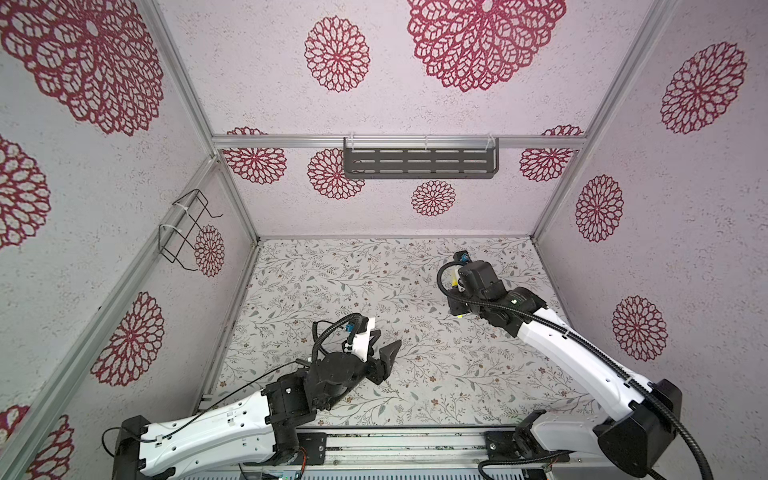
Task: Insert the pens into the pen caps
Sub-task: 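Carry the capped yellow highlighter with the right gripper beside the other highlighters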
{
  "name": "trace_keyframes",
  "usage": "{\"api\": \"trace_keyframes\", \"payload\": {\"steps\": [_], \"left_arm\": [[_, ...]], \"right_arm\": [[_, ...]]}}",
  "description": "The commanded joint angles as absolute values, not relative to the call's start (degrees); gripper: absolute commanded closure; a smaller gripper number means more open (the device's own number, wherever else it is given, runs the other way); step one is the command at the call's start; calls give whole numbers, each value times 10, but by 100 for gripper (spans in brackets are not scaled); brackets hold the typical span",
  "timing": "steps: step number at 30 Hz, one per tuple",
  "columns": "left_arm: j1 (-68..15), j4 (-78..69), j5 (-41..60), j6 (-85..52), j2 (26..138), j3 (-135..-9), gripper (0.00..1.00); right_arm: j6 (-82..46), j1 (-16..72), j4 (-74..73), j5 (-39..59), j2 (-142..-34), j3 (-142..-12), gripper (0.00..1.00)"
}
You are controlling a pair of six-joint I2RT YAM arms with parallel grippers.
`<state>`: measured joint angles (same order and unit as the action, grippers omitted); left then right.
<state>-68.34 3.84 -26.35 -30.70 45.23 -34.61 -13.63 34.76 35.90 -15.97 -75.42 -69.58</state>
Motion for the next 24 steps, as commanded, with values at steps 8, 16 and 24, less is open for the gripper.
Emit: {"api": "trace_keyframes", "payload": {"steps": [8, 16, 24], "left_arm": [[-688, 57, -288, -320, 425, -352, 38], [-687, 71, -292, -325, 411, -349, 38], [-688, 84, -303, -335, 381, -338, 38]], "right_arm": [[-93, 270, 340, -139, -844, -697, 100], [-78, 229, 324, -129, -962, -720, 100], [-66, 213, 330, -130, -1050, -758, 100]]}}
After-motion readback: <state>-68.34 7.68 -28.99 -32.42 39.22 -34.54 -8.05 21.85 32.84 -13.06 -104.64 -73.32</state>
